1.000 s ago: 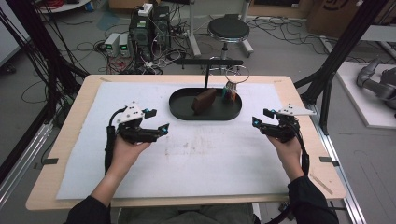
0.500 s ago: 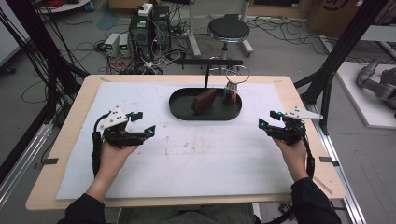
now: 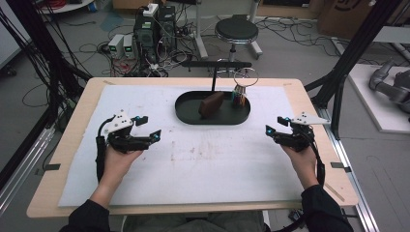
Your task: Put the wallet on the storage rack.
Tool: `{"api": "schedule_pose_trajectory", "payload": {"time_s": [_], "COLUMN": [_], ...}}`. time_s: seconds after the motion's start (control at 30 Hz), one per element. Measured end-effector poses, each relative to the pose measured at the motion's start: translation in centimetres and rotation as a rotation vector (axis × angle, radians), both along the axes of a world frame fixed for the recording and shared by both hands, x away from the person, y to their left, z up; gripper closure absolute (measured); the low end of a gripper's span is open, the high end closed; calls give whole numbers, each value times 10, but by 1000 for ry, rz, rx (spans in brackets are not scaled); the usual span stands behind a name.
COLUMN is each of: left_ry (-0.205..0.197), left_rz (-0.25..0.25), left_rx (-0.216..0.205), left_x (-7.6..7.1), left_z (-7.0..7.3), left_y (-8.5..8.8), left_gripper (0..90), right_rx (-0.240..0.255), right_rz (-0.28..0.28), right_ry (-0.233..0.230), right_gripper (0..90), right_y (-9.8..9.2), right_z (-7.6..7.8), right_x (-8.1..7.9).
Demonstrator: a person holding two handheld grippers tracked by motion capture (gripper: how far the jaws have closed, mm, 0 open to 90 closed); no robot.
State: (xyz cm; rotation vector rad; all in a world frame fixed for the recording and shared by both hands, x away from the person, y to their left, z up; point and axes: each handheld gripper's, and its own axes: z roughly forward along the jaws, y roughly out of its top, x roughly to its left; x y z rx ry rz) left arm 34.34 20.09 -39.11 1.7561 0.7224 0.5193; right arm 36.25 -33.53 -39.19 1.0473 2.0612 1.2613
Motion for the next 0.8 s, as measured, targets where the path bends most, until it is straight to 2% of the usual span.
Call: {"api": "schedule_pose_trajectory", "payload": {"time_s": [0.8], "left_ry": [9], "left_rz": [14], "left_rx": [10], "left_x": [3], "left_z": [-3], "left_y": [3], "left_gripper": [249], "right_rx": [2], "right_rz": [1], "right_ry": [-1], "right_gripper": [360], "right_y": [1], "right_z": [0], "right_x": [1]}}
